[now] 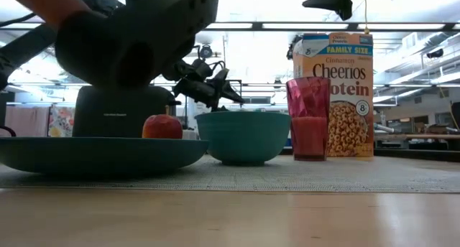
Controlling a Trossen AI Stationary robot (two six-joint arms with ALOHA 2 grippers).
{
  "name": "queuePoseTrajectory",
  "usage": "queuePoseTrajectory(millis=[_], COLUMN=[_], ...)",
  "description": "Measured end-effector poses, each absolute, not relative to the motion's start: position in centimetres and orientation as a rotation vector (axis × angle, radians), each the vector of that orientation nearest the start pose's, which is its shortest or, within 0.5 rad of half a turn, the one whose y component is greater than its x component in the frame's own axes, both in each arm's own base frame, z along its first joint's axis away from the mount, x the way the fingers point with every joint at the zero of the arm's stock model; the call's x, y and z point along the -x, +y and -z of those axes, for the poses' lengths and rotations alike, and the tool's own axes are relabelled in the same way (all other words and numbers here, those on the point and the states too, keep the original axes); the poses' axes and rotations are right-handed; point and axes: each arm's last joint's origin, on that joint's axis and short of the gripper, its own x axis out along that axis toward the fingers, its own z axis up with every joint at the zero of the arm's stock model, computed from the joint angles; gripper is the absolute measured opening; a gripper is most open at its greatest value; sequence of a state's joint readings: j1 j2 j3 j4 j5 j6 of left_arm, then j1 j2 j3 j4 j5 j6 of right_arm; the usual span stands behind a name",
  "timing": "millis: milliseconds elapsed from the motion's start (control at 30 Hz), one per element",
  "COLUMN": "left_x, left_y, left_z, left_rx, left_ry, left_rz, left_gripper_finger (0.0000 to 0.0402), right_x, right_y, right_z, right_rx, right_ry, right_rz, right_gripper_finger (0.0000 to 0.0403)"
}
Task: Arrange a breakfast setting
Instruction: Put the black spoon on the gray placemat to the bottom right of the dark green bowl
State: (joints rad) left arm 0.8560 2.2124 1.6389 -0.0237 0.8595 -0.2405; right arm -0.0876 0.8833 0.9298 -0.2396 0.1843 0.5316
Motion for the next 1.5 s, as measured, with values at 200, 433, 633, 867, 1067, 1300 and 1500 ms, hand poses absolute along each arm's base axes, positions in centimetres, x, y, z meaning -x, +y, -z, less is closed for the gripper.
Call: queuePoseTrajectory(millis=[200,433,633,867,1067,1300,1500], left_x=[-34.1,-34.7,-35.0,-35.0,-35.1,-35.2,-35.1], left_y=[35.0,34.7,34.6,34.7,34.9,34.8,34.3], left_z=[-18.5,-18.4,-18.4,-18.6,-19.2,-19.6,-21.1], left_rx=[0.662,0.632,0.61,0.595,0.592,0.678,0.723], left_ry=[0.388,0.404,0.406,0.389,0.338,0.306,0.289], left_rz=[-0.027,-0.108,-0.144,-0.143,-0.127,-0.08,-0.022], left_gripper_finger=[0.0241,0.0146,0.01,0.0048,0.001,0.0016,0.0012], right_x=[-18.8,-18.8,-18.8,-18.8,-18.8,-18.8,-18.8], right_y=[-2.4,-2.4,-2.4,-2.4,-2.4,-2.3,-2.3], right_z=[-36.1,-36.1,-36.1,-36.1,-36.1,-36.1,-36.1], right_rx=[-0.518,-0.517,-0.517,-0.509,-0.508,-0.492,-0.447], right_ry=[0.107,0.107,0.107,0.109,0.109,0.114,0.122], right_rz=[0.326,0.328,0.327,0.327,0.327,0.319,0.315], right_gripper_finger=[0.0341,0.0341,0.0341,0.0341,0.0341,0.0341,0.0341])
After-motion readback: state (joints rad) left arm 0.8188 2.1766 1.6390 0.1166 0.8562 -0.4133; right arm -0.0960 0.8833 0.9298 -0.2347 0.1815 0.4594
